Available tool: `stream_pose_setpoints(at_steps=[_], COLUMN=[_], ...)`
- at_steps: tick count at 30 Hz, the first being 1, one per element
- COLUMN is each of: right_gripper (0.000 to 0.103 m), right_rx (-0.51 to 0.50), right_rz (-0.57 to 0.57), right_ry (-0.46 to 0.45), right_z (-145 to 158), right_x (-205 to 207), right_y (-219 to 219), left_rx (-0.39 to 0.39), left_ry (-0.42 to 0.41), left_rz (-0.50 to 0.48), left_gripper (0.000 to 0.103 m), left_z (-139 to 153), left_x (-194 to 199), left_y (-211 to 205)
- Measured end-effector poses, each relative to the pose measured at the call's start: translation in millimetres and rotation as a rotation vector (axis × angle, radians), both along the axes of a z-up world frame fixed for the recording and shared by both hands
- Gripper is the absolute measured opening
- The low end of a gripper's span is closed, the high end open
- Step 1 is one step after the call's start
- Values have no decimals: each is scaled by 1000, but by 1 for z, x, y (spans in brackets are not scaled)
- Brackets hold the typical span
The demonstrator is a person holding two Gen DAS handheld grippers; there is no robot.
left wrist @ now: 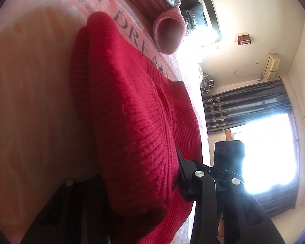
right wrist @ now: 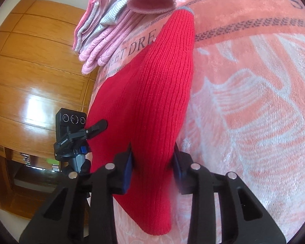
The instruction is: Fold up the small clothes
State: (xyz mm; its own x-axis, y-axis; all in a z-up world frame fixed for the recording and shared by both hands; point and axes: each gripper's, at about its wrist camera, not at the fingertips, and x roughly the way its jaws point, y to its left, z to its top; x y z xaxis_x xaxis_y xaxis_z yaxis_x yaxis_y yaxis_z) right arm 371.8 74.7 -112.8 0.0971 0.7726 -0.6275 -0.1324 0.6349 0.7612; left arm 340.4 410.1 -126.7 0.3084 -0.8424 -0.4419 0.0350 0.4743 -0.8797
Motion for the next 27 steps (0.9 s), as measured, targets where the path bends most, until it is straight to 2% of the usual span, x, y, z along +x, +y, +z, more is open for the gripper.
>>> stream_pose_setpoints(at_steps=[5,8,12,15,18,21,22,25,26,27], right_gripper=[30,30,30,30,31,37,43,49,54,55], right_rx=[-9,-36,-68,-87,-125,-28,-22,-23,-25,-23], right_rz=[13,16,13,-13,-29,-35,-32,7,15,25], right_ry=[-15,-29,-52,-8,51,114,108,65,54,51], right_z=[26,45,64,49,14,-13,-13,-4,-1,0], right_x=[-12,-27,-61,-88,-105,-113,-115,-121,-125,-129], right_y=[-22,-49,-89,-120,-140,-152,-153,-153,-155,-155], left_rx=[-69,-116,-121,-84,12,-2,-1,9,17,31], left_ry=[-24,-8,-3,29,62,63,67,67,60,49], left_rz=[-27,-48,-117,-165,-202,-205,-217,-231,-230,-234], left_gripper=[38,38,38,38,43,42,43,49,52,57], left_z=[21,25,27,18,-4,-13,-11,-4,-1,1], left_x=[-13,-26,-47,-63,-74,-76,-75,-72,-74,-79], left_y=[-27,-54,-101,-132,-151,-147,-147,-147,-147,-147])
